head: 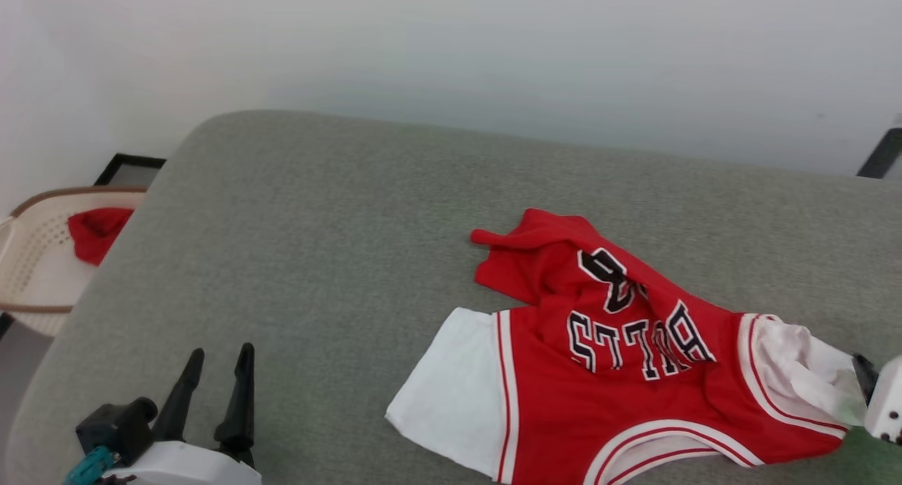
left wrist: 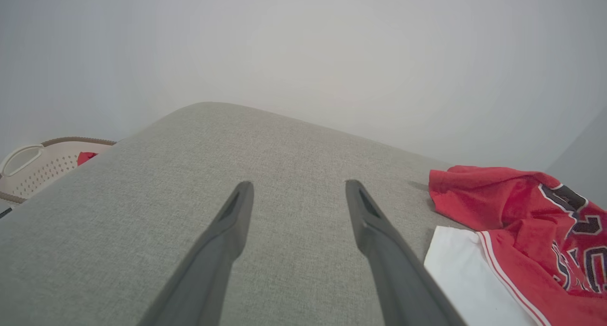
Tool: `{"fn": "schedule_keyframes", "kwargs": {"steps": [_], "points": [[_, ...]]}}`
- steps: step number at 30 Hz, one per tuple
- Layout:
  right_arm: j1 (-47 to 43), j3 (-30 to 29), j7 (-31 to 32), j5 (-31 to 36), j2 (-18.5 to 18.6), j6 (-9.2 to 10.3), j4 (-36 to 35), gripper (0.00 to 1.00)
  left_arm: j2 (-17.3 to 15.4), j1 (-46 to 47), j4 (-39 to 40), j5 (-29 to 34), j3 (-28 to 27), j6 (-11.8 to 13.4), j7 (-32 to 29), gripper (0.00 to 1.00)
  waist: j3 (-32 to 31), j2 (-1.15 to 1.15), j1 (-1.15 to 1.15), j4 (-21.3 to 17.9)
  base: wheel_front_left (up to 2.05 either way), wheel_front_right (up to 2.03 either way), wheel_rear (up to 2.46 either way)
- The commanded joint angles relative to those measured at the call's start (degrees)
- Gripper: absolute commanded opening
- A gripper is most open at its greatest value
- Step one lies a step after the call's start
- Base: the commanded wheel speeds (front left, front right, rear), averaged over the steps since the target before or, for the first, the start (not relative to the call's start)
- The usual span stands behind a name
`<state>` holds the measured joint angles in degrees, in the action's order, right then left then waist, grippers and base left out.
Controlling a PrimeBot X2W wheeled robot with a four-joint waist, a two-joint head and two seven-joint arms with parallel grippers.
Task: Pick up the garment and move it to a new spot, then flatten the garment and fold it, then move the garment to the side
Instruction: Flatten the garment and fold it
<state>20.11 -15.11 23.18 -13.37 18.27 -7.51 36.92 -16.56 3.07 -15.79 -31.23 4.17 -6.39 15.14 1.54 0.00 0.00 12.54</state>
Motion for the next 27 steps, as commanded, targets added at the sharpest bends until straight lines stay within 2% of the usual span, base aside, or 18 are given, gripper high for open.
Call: {"fn": "schedule_keyframes", "kwargs": {"steps": [1,9,19,27], "points": [[0.4,1.3,0.1,-0.8,0.7,0.03,-0.7,1.0,-0.2,-0.6,0.3,0.1,-0.2,-0.2,0.0,1.0,-0.3,0.0,0.0,-1.1,0.0,0.0,0.0],[-1.9,6.4,-0.3,-5.1,2.0,0.03,-11.2,1.0,-0.6,-1.2,1.6,0.5,-0.7,-0.2,0.0,1.0,-0.5,0.0,0.0,-4.5,0.0,0.0,0.0],[-11.8,7.7,0.4,-7.4,-2.5,0.03,-27.5,1.0,-1.0,-1.7,4.1,0.9,-0.9,0.4,0.0,1.0,0.4,0.0,0.0,-7.7,0.0,0.0,0.0],[-15.9,10.0,-0.6,-8.3,-4.5,0.04,-32.8,1.0,-0.5,-2.4,6.3,1.8,-2.6,0.7,0.0,1.0,1.5,0.0,0.0,-9.5,0.0,0.0,0.0]]}}
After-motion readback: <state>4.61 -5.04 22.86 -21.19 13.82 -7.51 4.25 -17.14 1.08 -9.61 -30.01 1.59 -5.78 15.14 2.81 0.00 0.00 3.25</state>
